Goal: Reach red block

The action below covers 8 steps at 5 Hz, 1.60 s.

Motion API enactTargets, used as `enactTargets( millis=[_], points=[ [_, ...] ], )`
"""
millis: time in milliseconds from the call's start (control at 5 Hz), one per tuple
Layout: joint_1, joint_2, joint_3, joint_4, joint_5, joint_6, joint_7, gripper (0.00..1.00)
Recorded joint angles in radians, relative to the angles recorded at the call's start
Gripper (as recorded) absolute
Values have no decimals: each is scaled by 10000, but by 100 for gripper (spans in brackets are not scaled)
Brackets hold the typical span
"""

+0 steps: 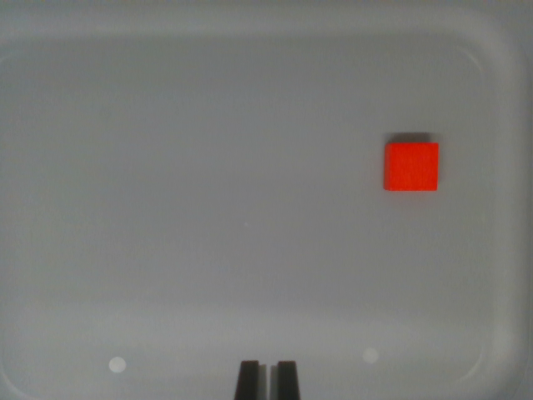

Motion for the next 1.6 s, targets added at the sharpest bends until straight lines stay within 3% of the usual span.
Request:
enactTargets(
  millis=[800,1000,1200,1400,1600],
  points=[
    [-51,149,-34,-84,6,-233,-62,0],
    [-97,285,-65,-160,12,-443,-118,0],
    [-97,285,-65,-160,12,-443,-118,0],
    [-156,455,-104,-255,20,-708,-188,0],
    [-156,455,-104,-255,20,-708,-188,0]
  ],
)
